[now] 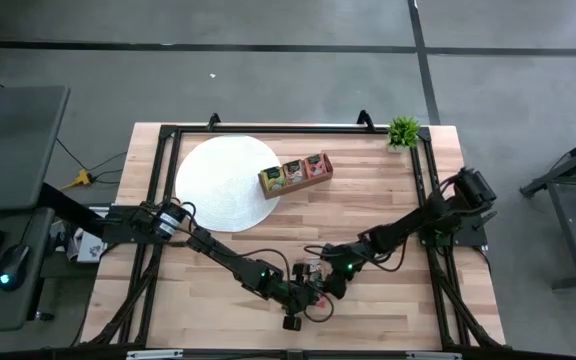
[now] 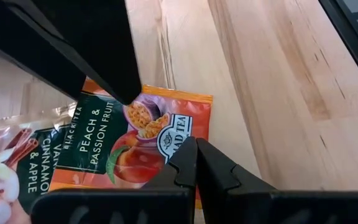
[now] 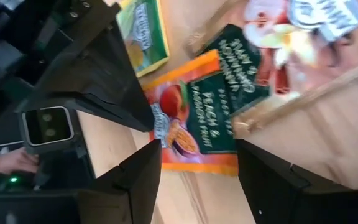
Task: Pick & Place Tea
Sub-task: Put the orange tea bag into the right compartment of the wooden organizer
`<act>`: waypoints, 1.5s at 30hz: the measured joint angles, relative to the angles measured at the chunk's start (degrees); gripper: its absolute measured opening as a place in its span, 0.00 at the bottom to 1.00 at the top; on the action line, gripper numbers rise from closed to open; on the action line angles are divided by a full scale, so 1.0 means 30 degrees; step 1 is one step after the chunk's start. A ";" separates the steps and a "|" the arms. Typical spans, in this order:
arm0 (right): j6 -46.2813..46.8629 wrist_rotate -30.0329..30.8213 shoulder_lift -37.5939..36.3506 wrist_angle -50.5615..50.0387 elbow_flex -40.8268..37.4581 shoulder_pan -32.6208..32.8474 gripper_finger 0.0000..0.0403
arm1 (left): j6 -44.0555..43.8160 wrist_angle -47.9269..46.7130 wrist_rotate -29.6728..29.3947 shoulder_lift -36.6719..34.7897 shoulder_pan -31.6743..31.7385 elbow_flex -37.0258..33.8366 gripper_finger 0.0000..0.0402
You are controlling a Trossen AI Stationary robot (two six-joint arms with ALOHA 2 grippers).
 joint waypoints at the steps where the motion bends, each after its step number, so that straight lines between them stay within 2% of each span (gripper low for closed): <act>1: 0.0035 -0.0109 0.0111 0.0346 -0.0006 0.0007 0.50 | 0.0047 0.0042 -0.0001 0.0007 0.0000 -0.0007 0.00; 6: 0.0372 -0.0337 0.0245 0.0878 -0.0013 0.0022 0.49 | 0.0233 0.0363 -0.0007 0.0012 0.0000 -0.0015 0.00; 9: 0.0366 -0.0423 0.0248 0.0747 -0.0015 0.0022 0.45 | 0.0170 0.0390 -0.0007 0.0012 0.0000 -0.0015 0.00; 12: 0.0314 -0.0451 0.0255 0.0486 -0.0015 0.0029 0.35 | 0.0110 0.0404 -0.0007 0.0007 0.0000 -0.0015 0.00; 17: -0.0112 -0.0577 0.0284 0.0069 -0.0044 0.0036 0.09 | -0.0047 0.0414 -0.0007 0.0007 0.0001 -0.0015 0.00; 19: -0.0490 -0.0612 0.0284 0.0028 -0.0044 0.0036 0.02 | -0.0075 0.0426 0.0028 0.0009 0.0007 -0.0015 0.00; 26: -0.1066 -0.0576 0.0284 -0.0346 -0.0036 0.0036 0.01 | -0.0126 0.0416 0.0812 -0.0338 0.0049 -0.0027 0.00; 31: -0.1661 -0.0277 0.0270 -0.0571 -0.0014 0.0029 0.00 | -0.0066 -0.0387 0.2848 -0.1243 0.0401 -0.0070 0.00; 36: -0.2203 -0.0035 0.0238 -0.0940 -0.0022 0.0049 0.00 | 0.0349 -0.2689 0.4398 -0.3710 0.0837 0.0022 0.00; 39: -0.2843 0.0062 -0.0024 -0.1171 -0.0022 0.0051 0.00 | 0.0965 -0.5285 0.3035 -0.5579 0.0968 -0.0056 0.00; 42: -0.3550 0.0380 -0.0957 -0.2350 0.0088 0.0051 0.00 | 0.1348 -0.7778 0.0278 -0.7392 0.0961 -0.0015 0.00; 45: -0.4829 0.0961 -0.2560 -0.4907 0.0597 -0.0021 0.00 | 0.1525 -1.0055 -0.2048 -0.9257 0.0730 0.0038 0.00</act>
